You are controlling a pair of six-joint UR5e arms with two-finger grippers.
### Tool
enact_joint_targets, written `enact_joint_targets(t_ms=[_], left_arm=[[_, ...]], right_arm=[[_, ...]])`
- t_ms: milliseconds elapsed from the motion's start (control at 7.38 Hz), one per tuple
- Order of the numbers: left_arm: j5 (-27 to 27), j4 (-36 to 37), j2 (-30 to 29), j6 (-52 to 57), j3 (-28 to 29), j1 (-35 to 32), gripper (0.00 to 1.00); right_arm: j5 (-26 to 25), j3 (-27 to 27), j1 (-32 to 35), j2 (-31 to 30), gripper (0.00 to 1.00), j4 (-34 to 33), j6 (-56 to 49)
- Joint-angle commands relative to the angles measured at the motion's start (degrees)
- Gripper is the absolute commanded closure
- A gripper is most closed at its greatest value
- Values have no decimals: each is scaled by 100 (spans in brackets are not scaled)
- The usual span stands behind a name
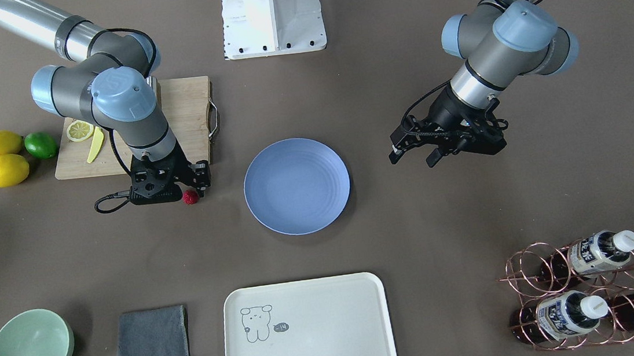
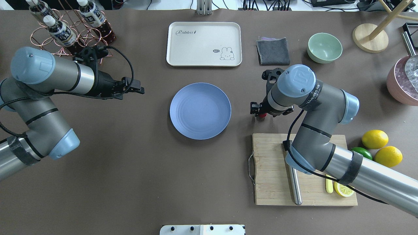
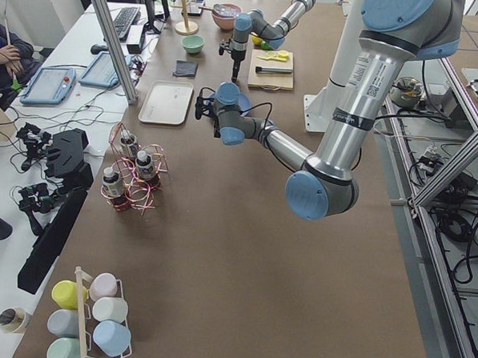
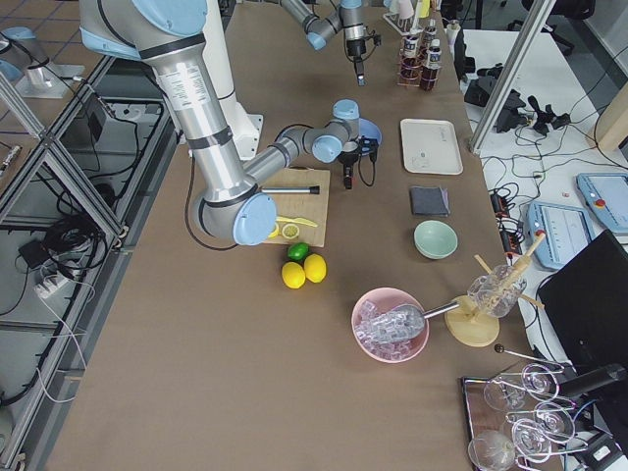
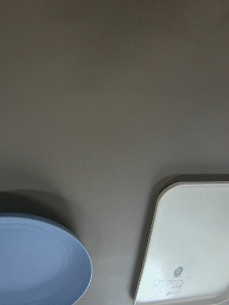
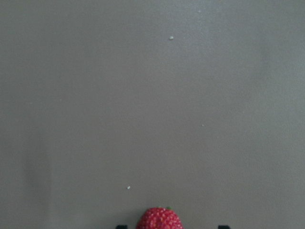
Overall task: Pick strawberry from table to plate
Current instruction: 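Lower the right gripper and close it on the strawberry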
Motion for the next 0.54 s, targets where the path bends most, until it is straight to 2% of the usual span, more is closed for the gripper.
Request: enact_joint_targets(t_ms=[0,135,271,406], left_arm=[[0,-3,0,0,-3,0,2],[0,-3,0,0,6,0,2],[0,-3,0,0,6,0,2],[0,-3,0,0,6,0,2]], right_arm=[[-55,-24,-32,33,36,7,36],[-99,-33,-50,42,42,-2,80],[-99,-33,-67,42,63,7,89],[-99,-33,-67,69,96,7,80]])
